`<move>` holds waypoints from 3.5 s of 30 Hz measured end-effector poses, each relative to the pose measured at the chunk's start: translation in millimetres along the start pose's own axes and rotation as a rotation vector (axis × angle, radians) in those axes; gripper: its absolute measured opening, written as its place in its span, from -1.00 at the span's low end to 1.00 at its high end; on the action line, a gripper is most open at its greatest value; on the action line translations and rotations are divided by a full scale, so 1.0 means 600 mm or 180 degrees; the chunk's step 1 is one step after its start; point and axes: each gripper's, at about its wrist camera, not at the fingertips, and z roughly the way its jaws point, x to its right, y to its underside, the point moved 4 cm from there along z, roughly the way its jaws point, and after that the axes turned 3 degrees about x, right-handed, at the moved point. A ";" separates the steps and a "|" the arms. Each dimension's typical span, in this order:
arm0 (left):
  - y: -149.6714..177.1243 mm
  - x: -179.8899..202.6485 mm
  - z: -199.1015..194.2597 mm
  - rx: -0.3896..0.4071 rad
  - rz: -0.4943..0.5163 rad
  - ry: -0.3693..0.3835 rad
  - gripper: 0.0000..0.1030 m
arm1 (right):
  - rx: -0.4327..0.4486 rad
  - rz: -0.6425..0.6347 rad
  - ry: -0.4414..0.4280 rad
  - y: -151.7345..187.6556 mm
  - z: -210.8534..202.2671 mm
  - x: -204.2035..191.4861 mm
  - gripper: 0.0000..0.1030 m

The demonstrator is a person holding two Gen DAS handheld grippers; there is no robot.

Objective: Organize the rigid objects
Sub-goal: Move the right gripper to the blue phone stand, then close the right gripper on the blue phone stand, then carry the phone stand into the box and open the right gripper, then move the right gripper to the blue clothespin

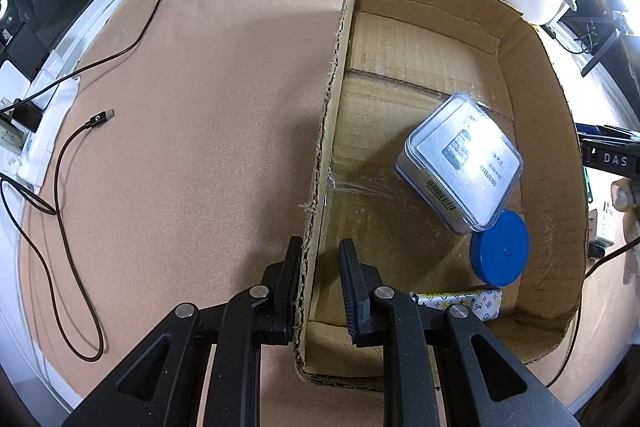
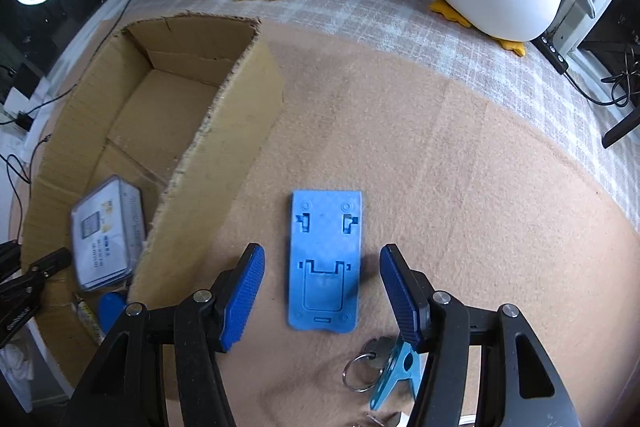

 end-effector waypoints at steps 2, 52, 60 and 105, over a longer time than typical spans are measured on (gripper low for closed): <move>0.000 0.000 0.000 -0.0001 0.0000 0.0002 -0.63 | -0.0021 -0.0022 0.0020 0.000 0.005 0.000 0.09; -0.003 -0.001 0.001 -0.0003 -0.0006 -0.0007 -0.63 | 0.0573 -0.0452 -0.0277 -0.050 -0.108 -0.127 -0.36; -0.003 -0.001 0.001 -0.0003 -0.0007 -0.0007 -0.63 | 0.0483 -0.0556 -0.0283 -0.045 -0.081 -0.160 -0.36; -0.004 -0.002 0.002 0.0007 -0.0004 -0.0013 -0.63 | 0.0184 0.0260 -0.0287 0.091 -0.122 0.097 0.02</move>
